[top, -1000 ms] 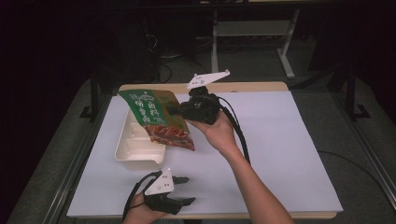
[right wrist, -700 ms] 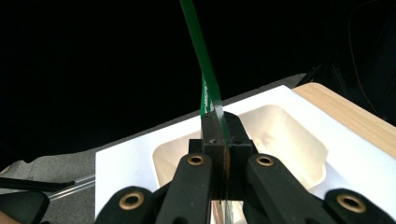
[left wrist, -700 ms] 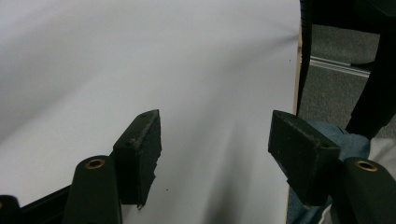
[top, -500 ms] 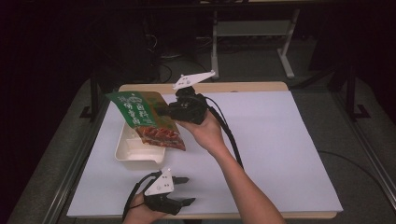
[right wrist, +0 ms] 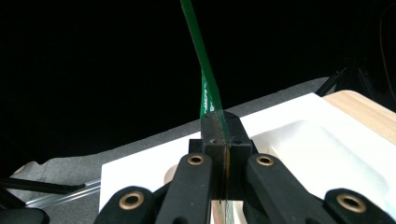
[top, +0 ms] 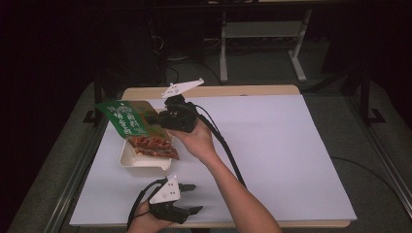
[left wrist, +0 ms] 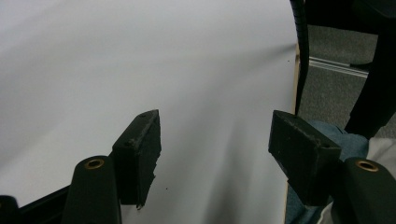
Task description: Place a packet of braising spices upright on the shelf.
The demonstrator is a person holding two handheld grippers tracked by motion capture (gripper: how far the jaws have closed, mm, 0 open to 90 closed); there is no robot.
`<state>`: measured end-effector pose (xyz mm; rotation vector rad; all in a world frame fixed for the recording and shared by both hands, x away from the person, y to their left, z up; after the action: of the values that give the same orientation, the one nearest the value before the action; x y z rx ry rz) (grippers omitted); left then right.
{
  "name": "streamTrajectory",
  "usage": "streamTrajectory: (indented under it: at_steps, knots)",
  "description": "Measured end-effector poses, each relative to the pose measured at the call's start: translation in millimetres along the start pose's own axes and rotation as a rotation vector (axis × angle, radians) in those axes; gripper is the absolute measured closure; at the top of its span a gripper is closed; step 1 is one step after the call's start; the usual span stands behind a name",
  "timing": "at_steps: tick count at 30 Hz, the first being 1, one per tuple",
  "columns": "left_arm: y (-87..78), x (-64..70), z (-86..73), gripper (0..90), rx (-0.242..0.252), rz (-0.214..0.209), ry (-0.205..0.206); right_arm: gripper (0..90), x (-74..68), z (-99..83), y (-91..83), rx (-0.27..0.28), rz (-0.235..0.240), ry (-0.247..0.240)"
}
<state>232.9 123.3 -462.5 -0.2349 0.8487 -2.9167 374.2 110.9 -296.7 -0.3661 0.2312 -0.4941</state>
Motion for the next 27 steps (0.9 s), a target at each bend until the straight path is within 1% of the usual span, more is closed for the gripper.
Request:
streamTrajectory:
  at_steps: [7,8,9,11,15,16,18,20,24,25,27]
  knots:
    - [-0.2,1.2,0.4,33.3,0.0,-0.002,0.0,89.7,-2.3,-4.6,13.2,0.002,0.015,0.027]
    - [-0.3,1.1,0.3,33.3,-0.002,-0.002,0.0,89.7,-2.5,-5.9,15.7,0.001,0.015,0.035]
    - [0.1,1.0,0.1,33.3,-0.003,-0.003,0.0,89.7,-1.8,-9.7,22.1,-0.001,0.019,0.051]
    - [0.7,1.1,0.1,33.3,-0.001,-0.004,-0.002,89.7,-1.4,-11.1,24.2,-0.002,0.018,0.055]
    - [0.8,1.5,0.4,33.2,-0.006,-0.005,0.009,89.7,2.5,-20.0,34.4,-0.012,-0.002,0.082]
    - [1.1,1.5,0.3,33.2,-0.006,-0.005,0.007,89.7,6.1,-23.0,37.0,0.0,-0.004,0.111]
    - [1.3,1.4,0.2,33.2,-0.007,-0.005,0.006,89.7,7.7,-23.9,37.7,0.005,-0.008,0.117]
    - [1.9,1.8,0.2,33.2,-0.008,-0.005,0.004,89.7,12.2,-26.5,40.0,0.002,-0.035,0.137]
    - [1.3,2.1,0.7,33.1,-0.008,-0.004,0.009,89.6,17.1,-32.2,43.2,-0.012,-0.069,0.121]
    - [1.2,2.0,0.7,33.2,-0.008,-0.003,0.009,89.6,18.5,-33.2,43.2,-0.008,-0.079,0.12]
    - [1.2,2.3,0.6,33.1,-0.007,-0.004,0.007,89.6,21.6,-36.0,43.0,-0.007,-0.084,0.13]
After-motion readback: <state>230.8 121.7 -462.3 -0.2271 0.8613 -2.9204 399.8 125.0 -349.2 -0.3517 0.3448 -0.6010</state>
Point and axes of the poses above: each handheld gripper's, and its own axes: y roughly forward along the jaws, z roughly out of its top, x roughly to its right, the point moved 6 cm from there along y, roughly forward along the jaws, and after that the axes turned 13 degrees about -z, right-handed, at the moved point
